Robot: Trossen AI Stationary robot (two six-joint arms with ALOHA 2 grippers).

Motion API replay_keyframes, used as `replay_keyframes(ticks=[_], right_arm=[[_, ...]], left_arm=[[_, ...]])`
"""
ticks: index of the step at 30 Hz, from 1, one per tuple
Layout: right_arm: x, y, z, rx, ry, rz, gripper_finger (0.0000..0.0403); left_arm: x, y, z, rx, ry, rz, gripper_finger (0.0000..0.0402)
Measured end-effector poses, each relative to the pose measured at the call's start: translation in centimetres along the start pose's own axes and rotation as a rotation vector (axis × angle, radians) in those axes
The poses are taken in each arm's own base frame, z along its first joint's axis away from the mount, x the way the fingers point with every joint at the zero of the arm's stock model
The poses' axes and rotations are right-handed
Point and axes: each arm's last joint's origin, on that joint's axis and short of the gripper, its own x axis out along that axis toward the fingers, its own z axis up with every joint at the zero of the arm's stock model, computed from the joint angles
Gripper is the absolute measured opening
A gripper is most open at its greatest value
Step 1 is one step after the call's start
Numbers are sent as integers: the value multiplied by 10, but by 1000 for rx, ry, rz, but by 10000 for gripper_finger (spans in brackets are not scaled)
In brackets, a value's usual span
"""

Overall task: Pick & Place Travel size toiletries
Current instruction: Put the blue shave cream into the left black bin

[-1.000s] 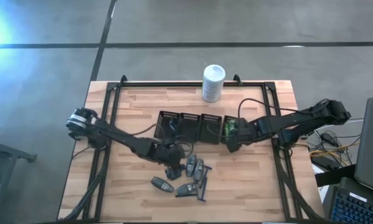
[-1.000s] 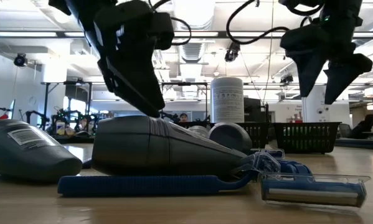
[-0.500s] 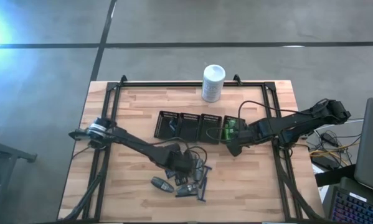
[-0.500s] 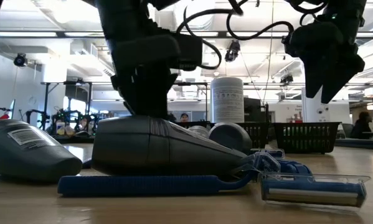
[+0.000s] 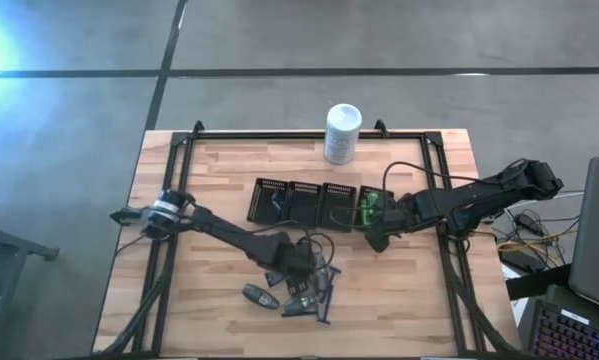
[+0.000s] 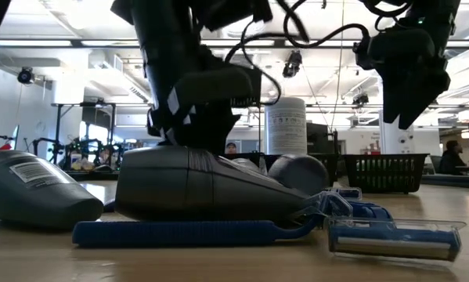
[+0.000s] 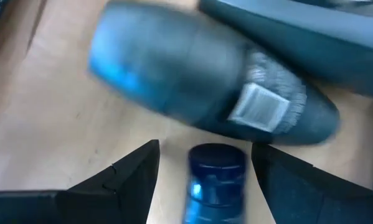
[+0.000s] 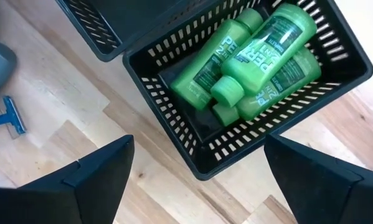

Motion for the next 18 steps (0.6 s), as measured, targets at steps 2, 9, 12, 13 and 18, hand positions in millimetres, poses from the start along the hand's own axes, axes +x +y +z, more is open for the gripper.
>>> replay_keyframes(ticks=[2,9,12,13,18], right_arm=[[0,0,0,-4,-3,-2,359],[0,0,1,-26,-18,-10,342],[0,0,0,-30,-18,-10,332],[0,0,0,-30,-18,-10,329],[1,0,1,-24,-29,-8,331]], left_arm=[[1,3,1,-23,26,-23,259],[3,6,-1,-34,54,-51,256],[2,6,0,-29,56,-52,232],[2,6,0,-30,58,-52,220],[-3,7,0,-40,76,-65,135]])
